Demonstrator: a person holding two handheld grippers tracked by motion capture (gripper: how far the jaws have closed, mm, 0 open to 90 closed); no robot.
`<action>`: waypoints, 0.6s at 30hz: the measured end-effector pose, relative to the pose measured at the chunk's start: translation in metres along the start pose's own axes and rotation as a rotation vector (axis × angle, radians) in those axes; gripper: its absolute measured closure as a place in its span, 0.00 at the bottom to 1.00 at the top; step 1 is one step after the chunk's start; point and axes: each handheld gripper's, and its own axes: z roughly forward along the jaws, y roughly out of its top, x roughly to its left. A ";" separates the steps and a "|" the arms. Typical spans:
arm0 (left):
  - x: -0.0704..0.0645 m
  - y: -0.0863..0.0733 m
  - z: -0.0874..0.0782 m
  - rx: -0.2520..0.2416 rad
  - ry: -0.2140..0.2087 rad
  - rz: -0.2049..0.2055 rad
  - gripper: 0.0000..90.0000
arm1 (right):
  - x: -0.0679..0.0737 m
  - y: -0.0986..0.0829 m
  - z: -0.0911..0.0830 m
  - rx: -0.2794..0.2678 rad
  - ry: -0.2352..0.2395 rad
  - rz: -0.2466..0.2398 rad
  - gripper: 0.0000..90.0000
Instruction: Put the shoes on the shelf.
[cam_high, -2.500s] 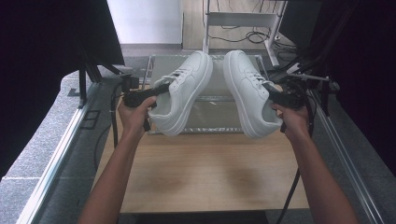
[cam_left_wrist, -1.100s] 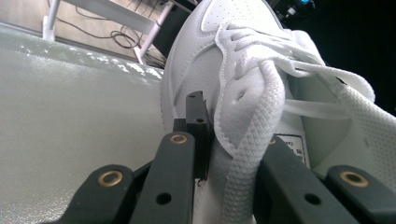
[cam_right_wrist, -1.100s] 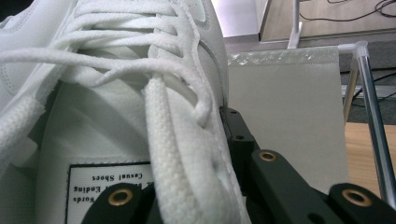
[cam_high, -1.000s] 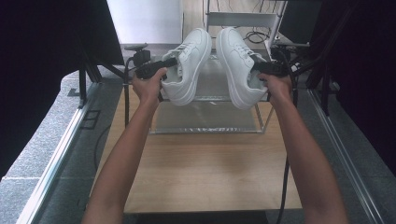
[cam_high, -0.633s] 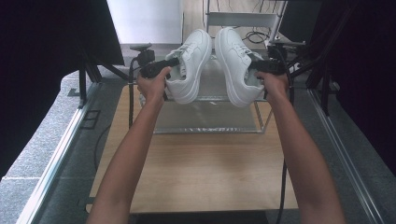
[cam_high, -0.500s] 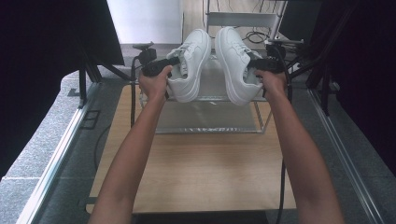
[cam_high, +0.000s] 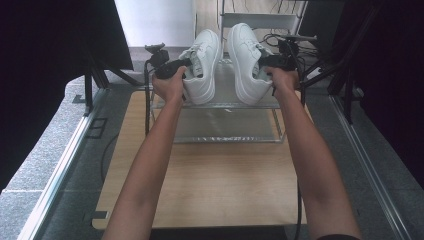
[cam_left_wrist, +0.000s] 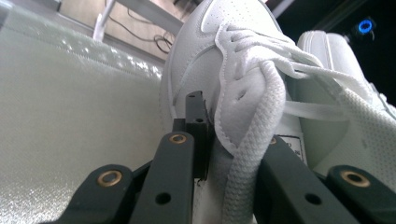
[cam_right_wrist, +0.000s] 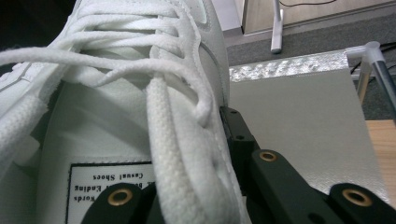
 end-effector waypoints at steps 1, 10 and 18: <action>-0.001 -0.001 0.000 -0.012 -0.003 -0.012 0.93 | 0.002 -0.001 0.002 0.000 -0.006 0.014 0.96; -0.006 -0.010 0.007 0.006 0.002 -0.001 0.93 | 0.004 -0.004 0.012 0.013 -0.035 0.041 0.96; -0.012 -0.020 0.020 0.009 0.018 -0.027 0.92 | 0.007 -0.008 0.024 0.010 -0.047 0.121 0.96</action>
